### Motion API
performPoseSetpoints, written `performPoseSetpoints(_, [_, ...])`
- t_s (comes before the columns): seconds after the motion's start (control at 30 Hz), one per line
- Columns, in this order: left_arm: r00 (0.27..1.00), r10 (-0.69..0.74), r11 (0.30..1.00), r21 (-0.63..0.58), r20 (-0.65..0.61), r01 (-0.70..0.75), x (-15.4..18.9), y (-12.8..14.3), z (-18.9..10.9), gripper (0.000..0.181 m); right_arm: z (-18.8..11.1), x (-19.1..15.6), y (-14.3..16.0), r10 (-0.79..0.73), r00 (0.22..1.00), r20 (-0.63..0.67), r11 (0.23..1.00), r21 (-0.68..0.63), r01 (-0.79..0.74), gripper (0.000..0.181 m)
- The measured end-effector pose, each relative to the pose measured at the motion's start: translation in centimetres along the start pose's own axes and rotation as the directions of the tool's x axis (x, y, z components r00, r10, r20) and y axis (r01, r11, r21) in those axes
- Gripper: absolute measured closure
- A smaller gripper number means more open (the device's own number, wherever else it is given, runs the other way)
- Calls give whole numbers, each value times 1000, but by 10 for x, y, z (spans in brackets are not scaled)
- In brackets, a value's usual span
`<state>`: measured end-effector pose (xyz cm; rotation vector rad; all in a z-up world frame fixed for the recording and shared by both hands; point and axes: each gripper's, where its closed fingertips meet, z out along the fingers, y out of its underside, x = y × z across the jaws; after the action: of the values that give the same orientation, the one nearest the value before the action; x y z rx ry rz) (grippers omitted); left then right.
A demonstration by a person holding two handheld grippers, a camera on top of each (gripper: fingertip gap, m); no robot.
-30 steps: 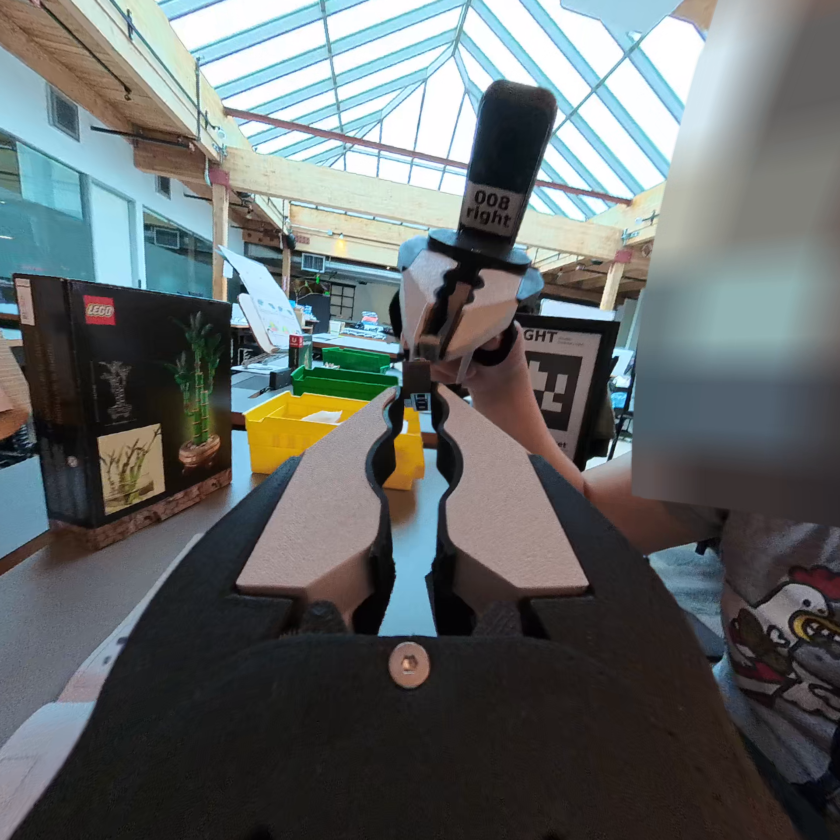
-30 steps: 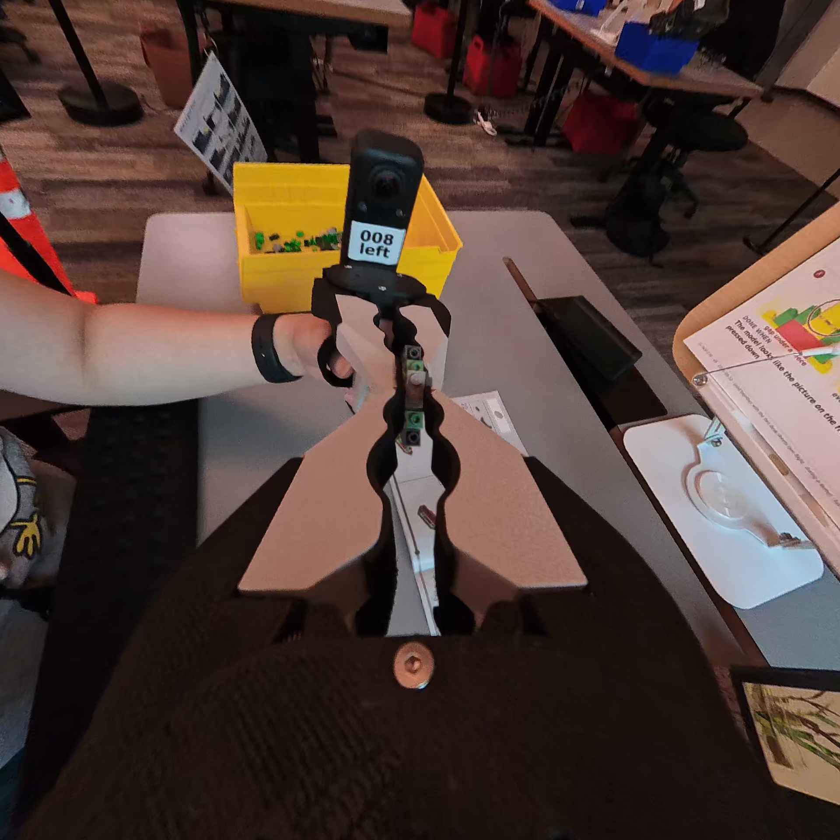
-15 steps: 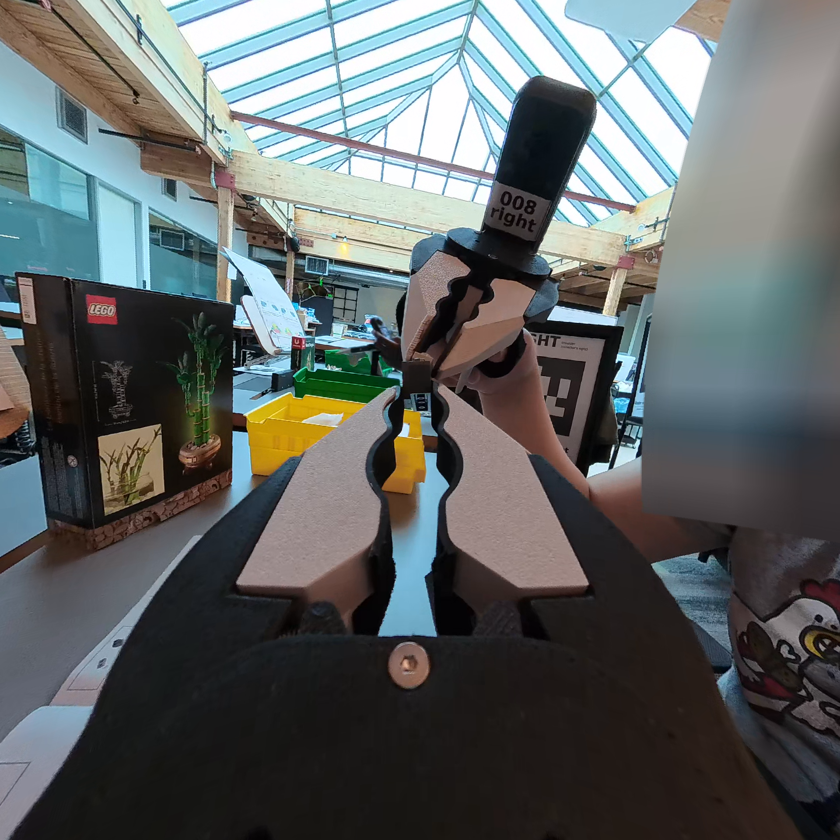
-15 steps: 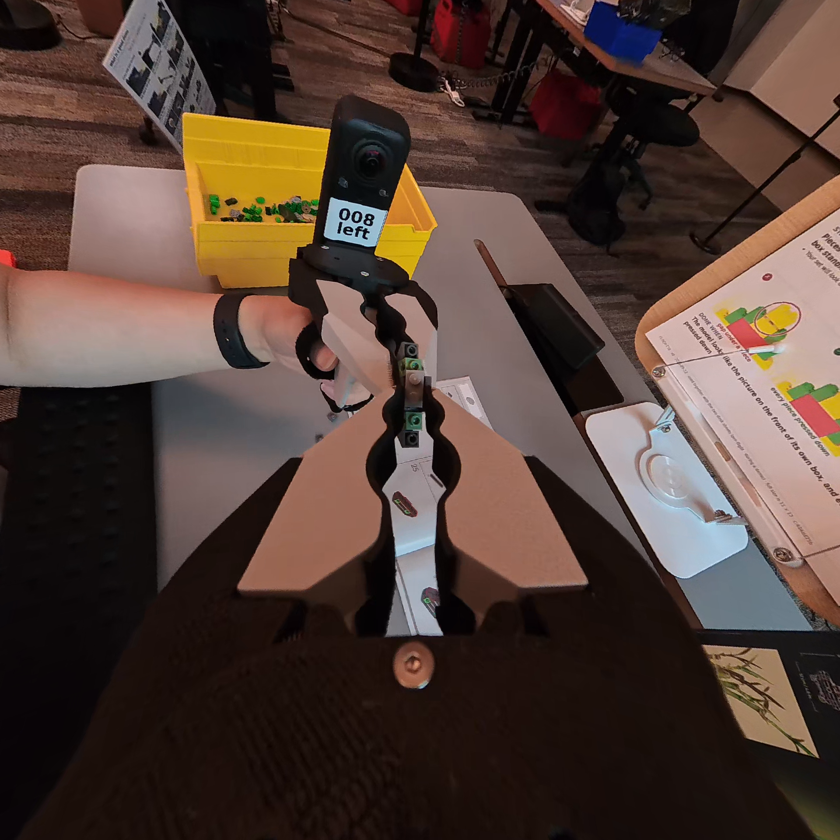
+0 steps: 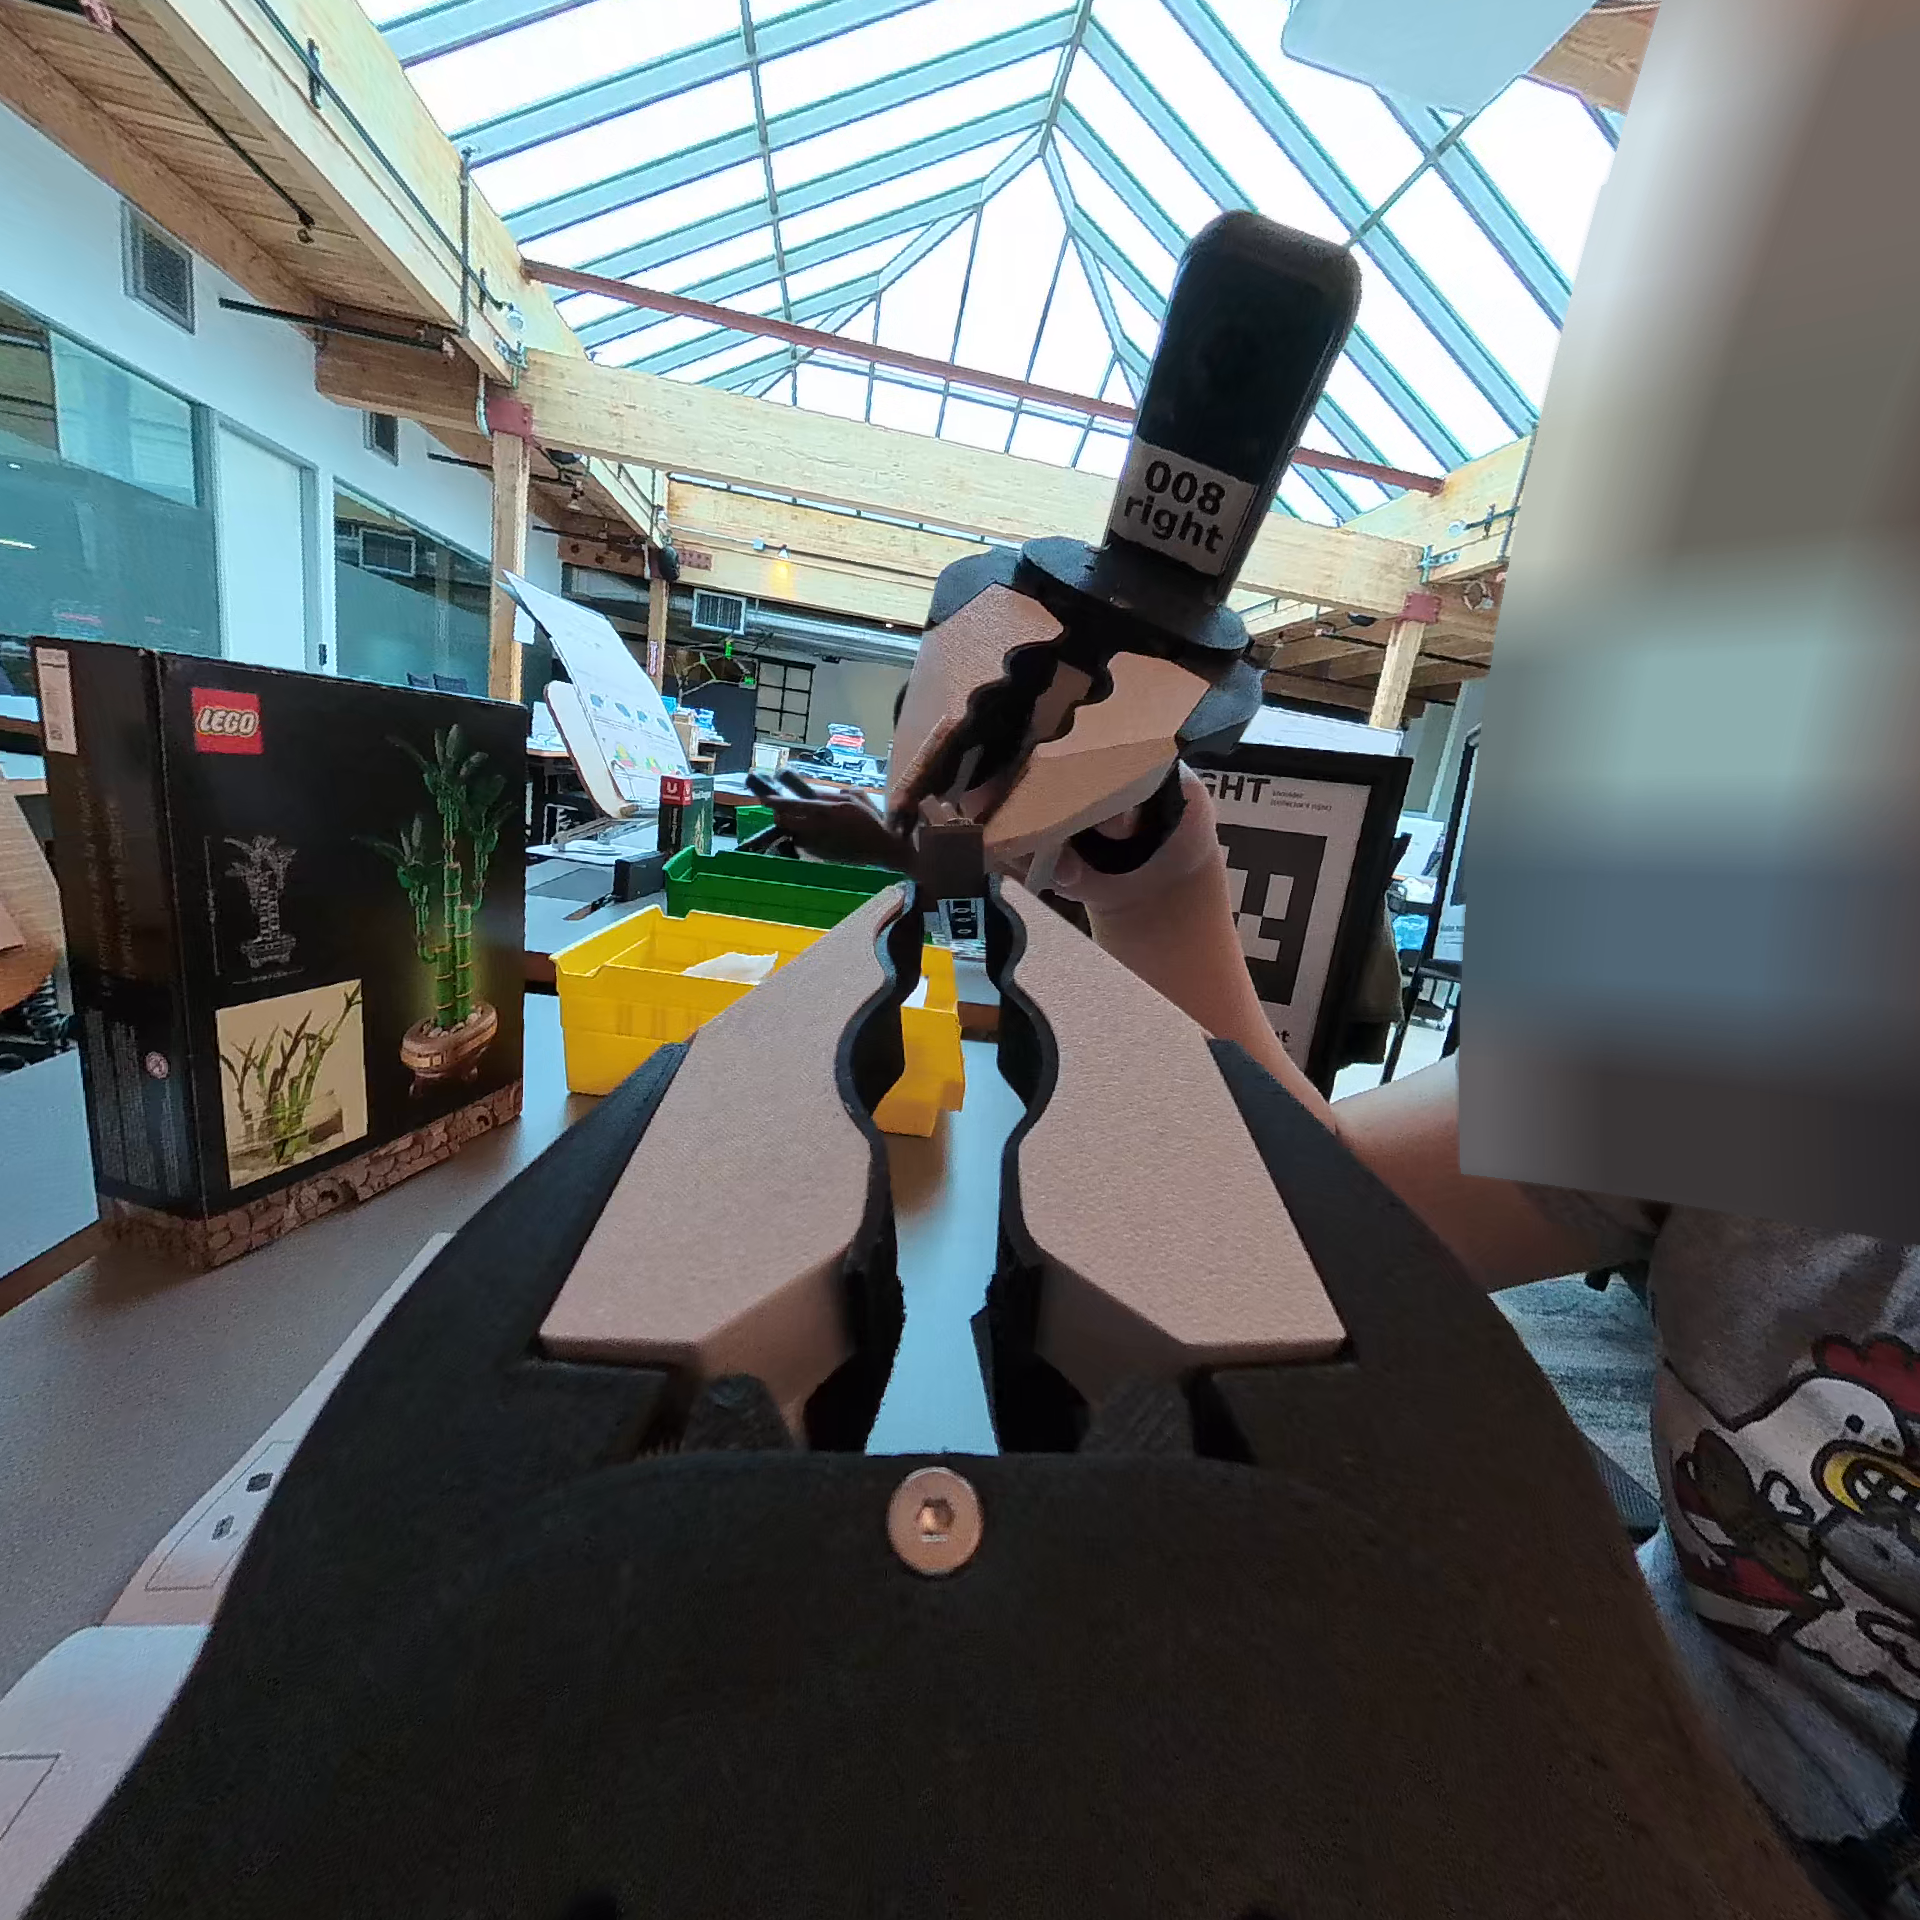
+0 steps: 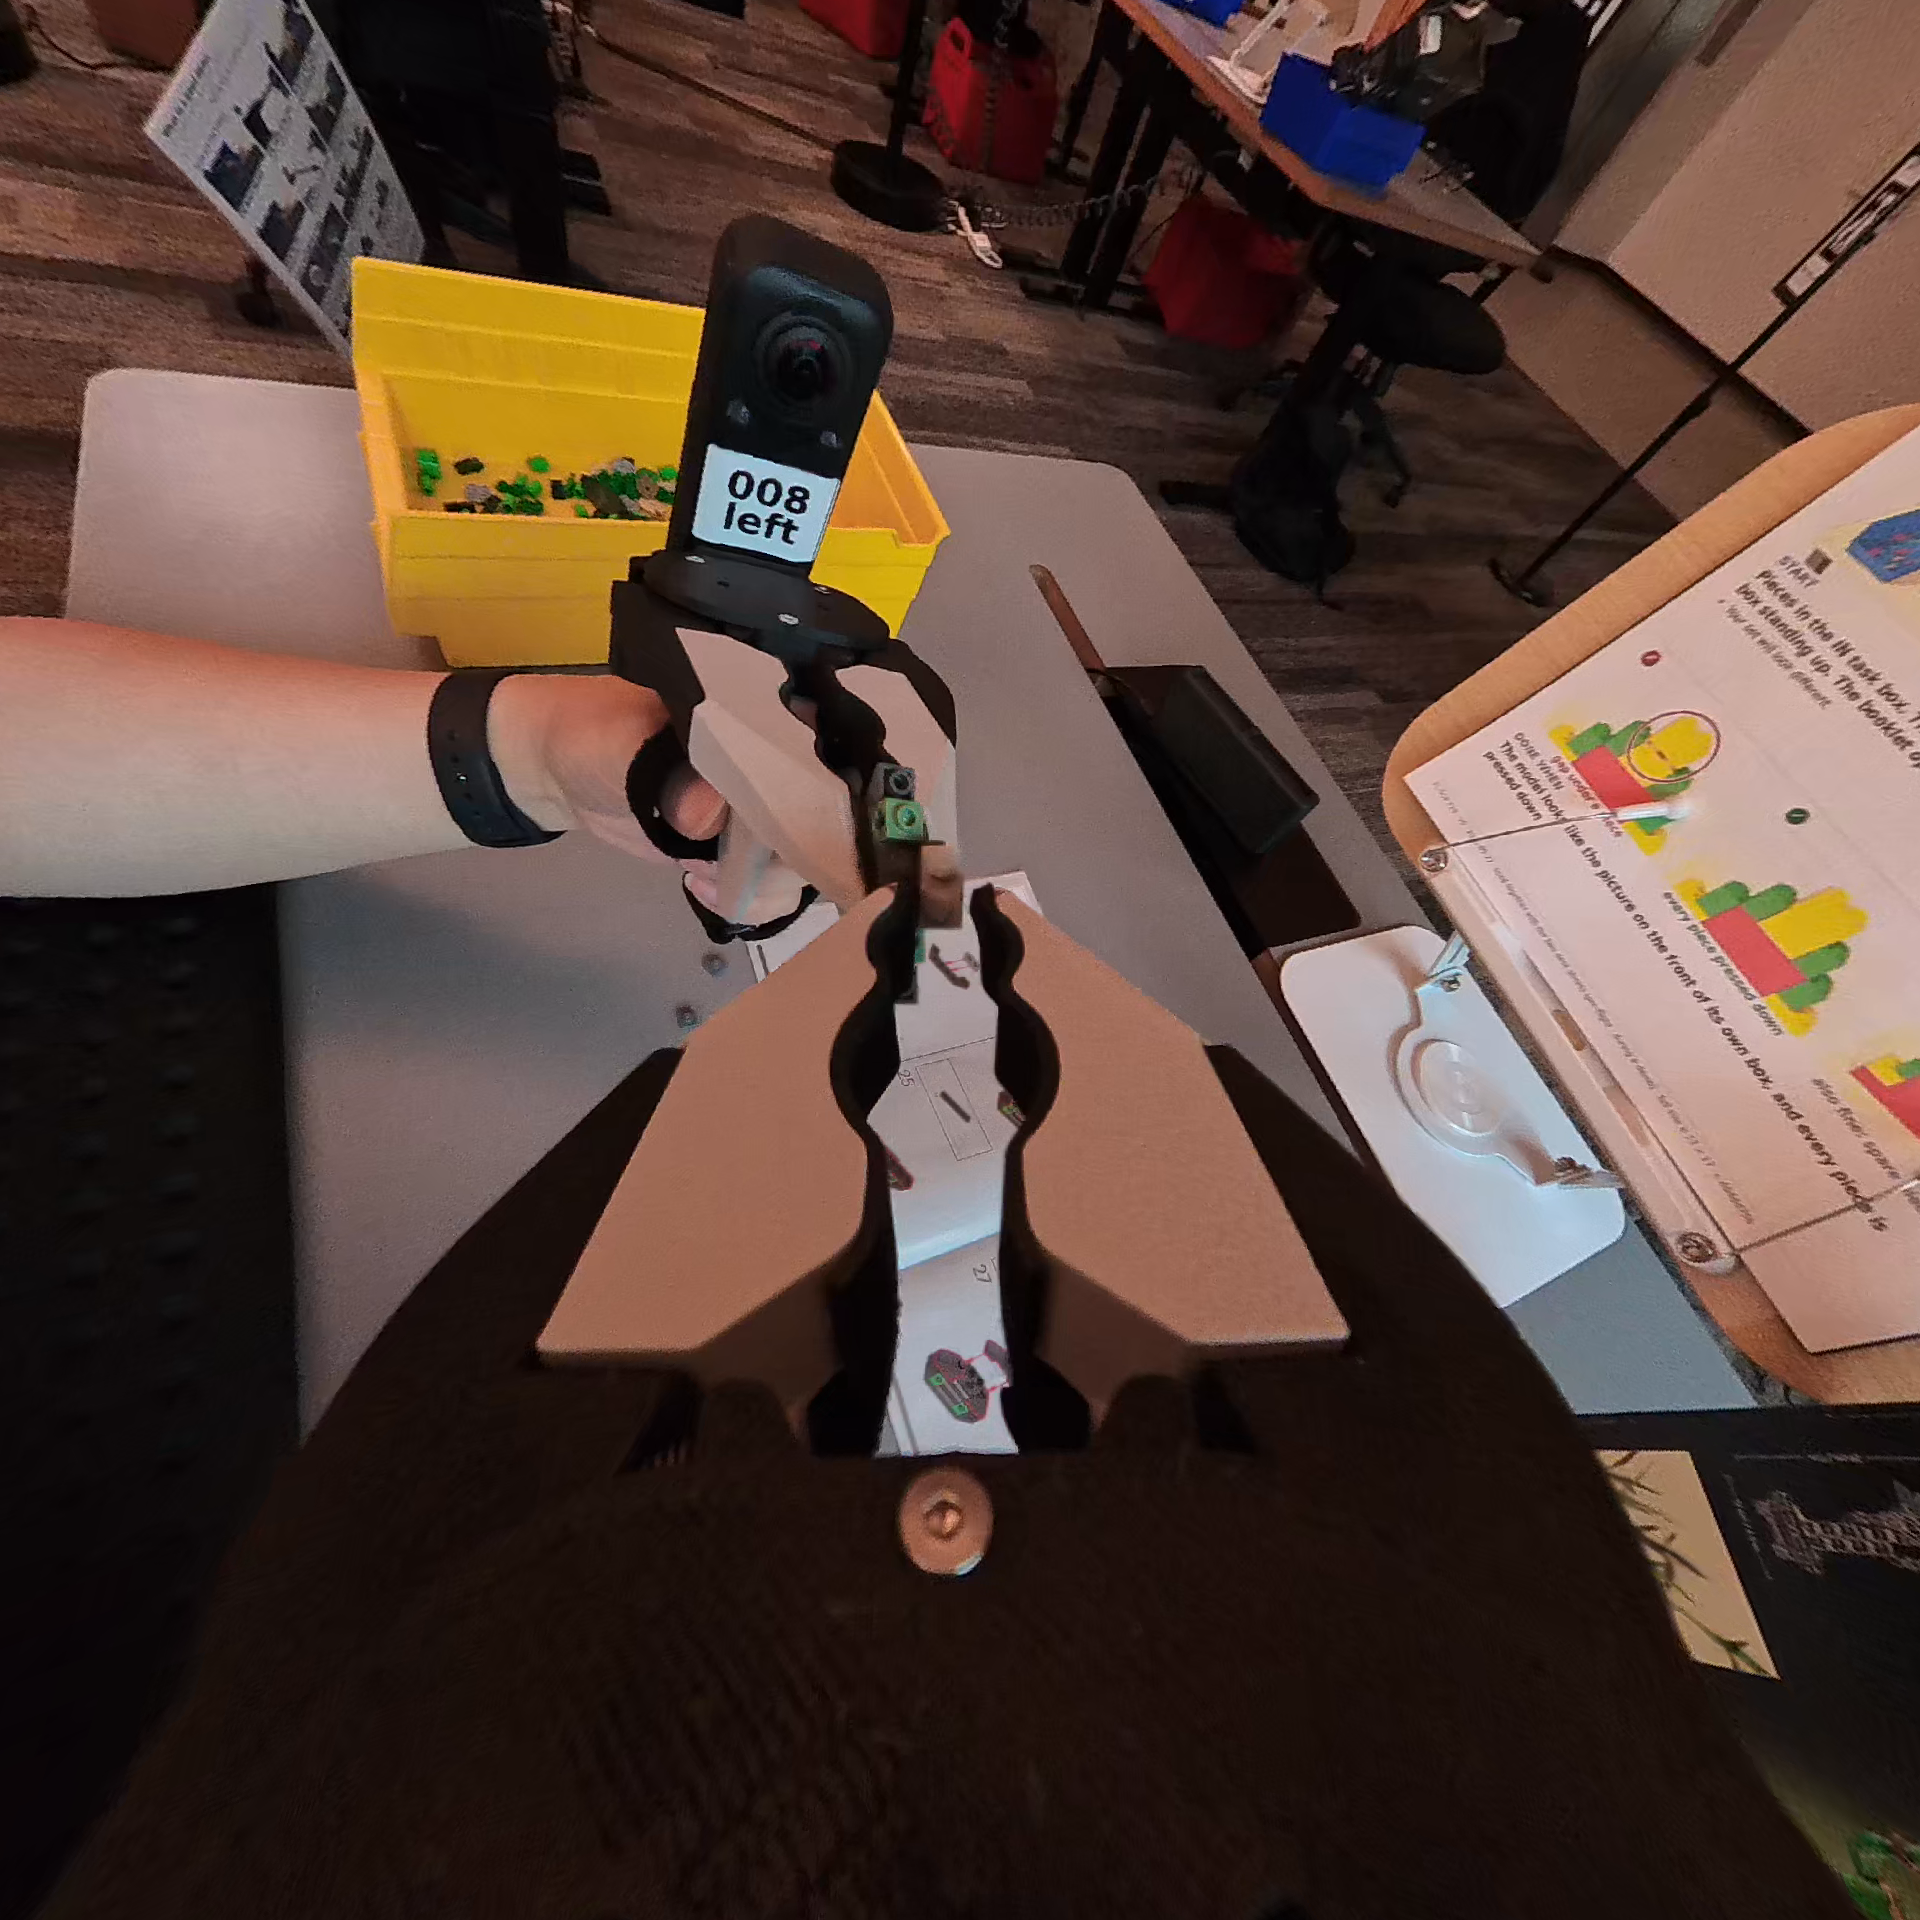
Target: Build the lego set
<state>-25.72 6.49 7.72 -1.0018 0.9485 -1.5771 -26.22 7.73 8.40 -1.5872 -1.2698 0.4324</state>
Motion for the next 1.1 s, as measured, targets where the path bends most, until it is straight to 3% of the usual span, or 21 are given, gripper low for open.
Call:
performPoseSetpoints(0.3, [1000,20,1000,-7,-5,-20,2,0,1,172,-1,-3,-2,-15,1000,13,1000,12,15,176])
performPoseSetpoints(0.63, [999,41,999,-5,34,-41,-3,-3,-2,173,-2,-2,-11,-96,994,-58,995,32,98,176])
performPoseSetpoints(1.1, [993,99,994,-42,70,-96,-6,1,-2,172,6,-4,-1,-105,992,-73,994,-50,101,174])
